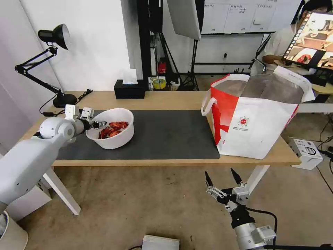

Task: Pick up the trash from the table and place it into the takeout bag.

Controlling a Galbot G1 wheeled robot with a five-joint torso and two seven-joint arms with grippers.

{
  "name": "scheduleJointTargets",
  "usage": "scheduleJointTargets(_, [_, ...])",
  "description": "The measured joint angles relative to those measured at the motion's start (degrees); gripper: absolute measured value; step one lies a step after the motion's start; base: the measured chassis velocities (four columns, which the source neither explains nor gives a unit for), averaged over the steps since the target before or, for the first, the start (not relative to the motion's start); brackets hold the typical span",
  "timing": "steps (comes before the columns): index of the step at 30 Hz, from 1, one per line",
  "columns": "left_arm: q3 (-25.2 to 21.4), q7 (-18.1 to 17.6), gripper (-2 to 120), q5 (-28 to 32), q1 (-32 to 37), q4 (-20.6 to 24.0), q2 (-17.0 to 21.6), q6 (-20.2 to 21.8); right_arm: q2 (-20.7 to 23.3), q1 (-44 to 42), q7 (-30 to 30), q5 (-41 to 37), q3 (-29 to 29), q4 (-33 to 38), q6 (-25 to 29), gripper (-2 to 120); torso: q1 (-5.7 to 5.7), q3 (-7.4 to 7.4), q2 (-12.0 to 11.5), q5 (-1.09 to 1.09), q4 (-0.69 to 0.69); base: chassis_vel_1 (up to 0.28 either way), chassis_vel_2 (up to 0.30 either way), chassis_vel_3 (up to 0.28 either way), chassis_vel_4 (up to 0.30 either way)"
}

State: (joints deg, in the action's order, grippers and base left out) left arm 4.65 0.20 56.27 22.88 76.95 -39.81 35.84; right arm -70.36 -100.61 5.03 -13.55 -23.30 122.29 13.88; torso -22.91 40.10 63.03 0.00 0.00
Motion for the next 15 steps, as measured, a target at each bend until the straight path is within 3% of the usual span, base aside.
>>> scheduleJointTargets(5, [-0.97, 0.09, 19, -0.01, 1.05, 0.89, 0.30, -0.31, 0.00, -0.01, 0.00, 0.00, 0.00, 0.00, 0.00, 100, 0.00, 0.00, 0.00, 0.00, 0.00, 0.000, 0.000, 0.000, 0.000])
scheduleJointTargets(8, [-1.79, 0.12, 5, 0.13, 1.95, 1.76, 0.51, -0.55, 0.00, 0.00, 0.00, 0.00, 0.00, 0.00, 0.00, 100, 0.00, 0.00, 0.00, 0.00, -0.01, 0.000, 0.000, 0.000, 0.000])
scheduleJointTargets(15, [-2.63, 0.85, 0, 1.16, 3.18, 3.95, 1.40, -0.58, 0.00, 0.00, 0.00, 0.00, 0.00, 0.00, 0.00, 100, -0.01, 0.00, 0.00, -0.01, -0.01, 0.000, 0.000, 0.000, 0.000])
